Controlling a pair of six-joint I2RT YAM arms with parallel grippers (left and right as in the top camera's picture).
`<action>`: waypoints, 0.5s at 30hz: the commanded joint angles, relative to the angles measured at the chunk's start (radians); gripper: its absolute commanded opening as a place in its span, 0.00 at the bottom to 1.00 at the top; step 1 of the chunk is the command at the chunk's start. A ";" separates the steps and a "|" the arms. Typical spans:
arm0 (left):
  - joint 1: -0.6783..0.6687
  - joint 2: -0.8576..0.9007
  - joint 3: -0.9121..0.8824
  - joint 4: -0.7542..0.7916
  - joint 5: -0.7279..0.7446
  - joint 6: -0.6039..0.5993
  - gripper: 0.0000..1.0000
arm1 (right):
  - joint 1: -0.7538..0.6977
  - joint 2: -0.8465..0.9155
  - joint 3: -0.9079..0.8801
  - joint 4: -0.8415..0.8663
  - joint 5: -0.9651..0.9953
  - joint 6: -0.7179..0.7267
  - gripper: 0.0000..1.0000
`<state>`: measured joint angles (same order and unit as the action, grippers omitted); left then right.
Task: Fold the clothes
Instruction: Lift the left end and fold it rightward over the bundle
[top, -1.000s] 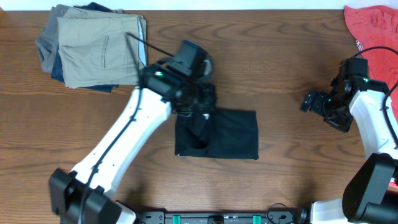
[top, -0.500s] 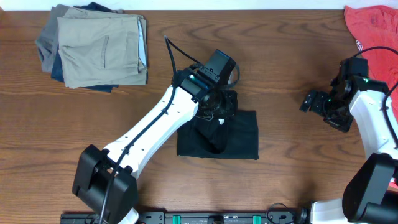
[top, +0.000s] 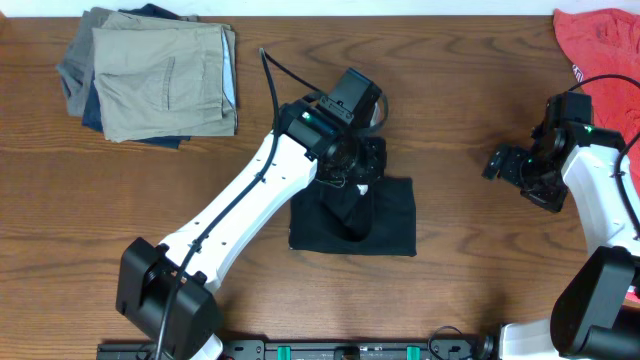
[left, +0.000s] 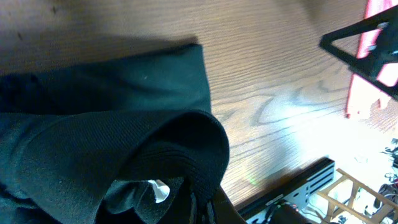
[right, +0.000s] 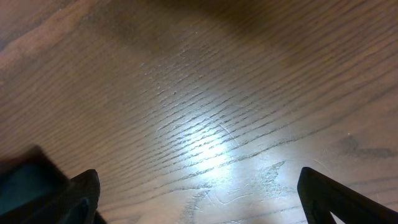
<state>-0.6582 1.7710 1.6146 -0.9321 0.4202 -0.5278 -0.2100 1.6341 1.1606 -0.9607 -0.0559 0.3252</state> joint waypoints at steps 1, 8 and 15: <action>-0.002 -0.010 0.041 0.001 0.021 -0.009 0.06 | -0.006 -0.014 0.014 0.000 0.000 -0.012 0.99; -0.009 0.002 0.041 0.005 -0.003 -0.009 0.06 | -0.006 -0.014 0.014 0.000 0.000 -0.012 0.99; -0.060 0.060 0.039 0.042 -0.040 -0.009 0.06 | -0.006 -0.014 0.014 0.000 0.000 -0.012 0.99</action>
<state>-0.6945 1.7912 1.6321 -0.9070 0.3931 -0.5278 -0.2100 1.6341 1.1606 -0.9607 -0.0559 0.3252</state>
